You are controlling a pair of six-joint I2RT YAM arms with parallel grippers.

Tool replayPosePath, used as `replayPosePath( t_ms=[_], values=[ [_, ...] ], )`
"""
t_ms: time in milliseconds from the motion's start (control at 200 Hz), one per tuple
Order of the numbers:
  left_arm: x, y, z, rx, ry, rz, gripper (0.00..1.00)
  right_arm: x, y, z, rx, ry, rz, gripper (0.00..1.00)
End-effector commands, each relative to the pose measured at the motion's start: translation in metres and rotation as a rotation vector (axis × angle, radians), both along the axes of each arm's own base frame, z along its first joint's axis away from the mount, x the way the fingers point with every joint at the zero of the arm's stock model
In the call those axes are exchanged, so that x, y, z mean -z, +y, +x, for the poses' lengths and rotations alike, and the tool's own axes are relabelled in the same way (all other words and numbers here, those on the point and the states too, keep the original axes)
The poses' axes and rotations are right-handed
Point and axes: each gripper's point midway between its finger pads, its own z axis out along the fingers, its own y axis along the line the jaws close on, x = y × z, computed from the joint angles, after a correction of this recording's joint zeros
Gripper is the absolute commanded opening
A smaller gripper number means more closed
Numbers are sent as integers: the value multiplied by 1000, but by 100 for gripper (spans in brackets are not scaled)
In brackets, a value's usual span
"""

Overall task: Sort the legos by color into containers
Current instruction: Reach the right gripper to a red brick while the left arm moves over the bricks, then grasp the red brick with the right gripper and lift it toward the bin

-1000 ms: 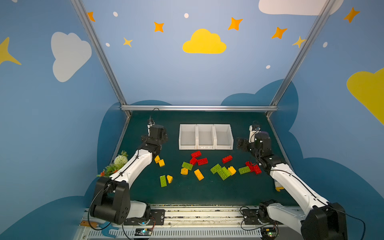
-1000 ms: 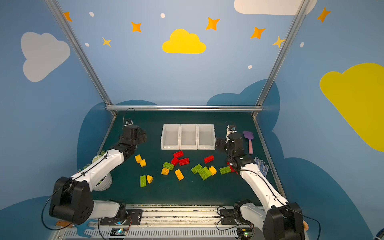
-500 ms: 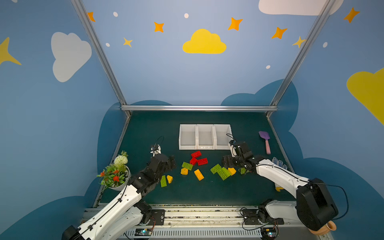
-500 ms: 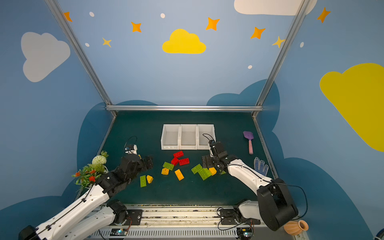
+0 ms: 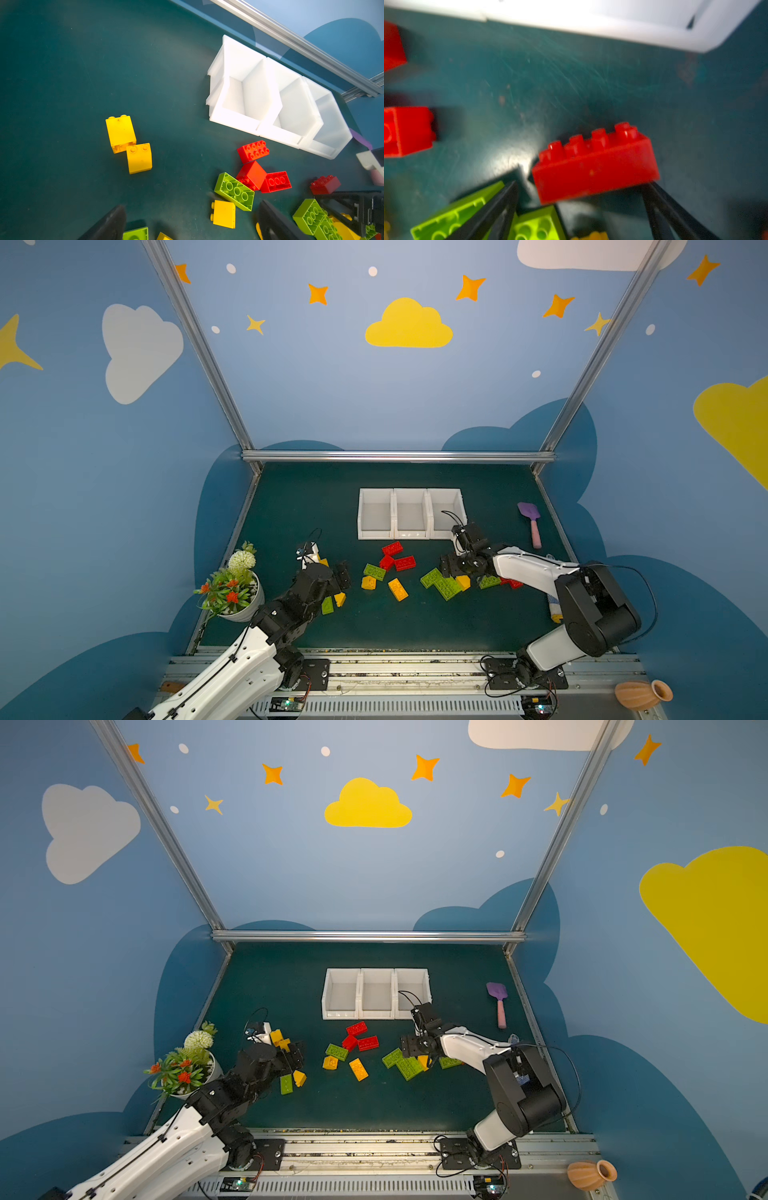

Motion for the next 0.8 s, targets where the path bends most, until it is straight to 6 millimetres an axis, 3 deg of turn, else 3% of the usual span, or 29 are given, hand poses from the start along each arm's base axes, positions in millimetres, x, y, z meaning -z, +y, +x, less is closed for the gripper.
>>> replayPosePath(
  t_ms=[0,471,791],
  values=[
    [-3,-1,2,-6,-8,-11,98,-1,1,12,42,-8,-10,92],
    [6,-1,4,-21,-9,-20,92,8,16,24,59,18,9,61],
    [1,0,2,-29,-25,-40,89,8,16,20,54,10,-37,30]
  ],
)
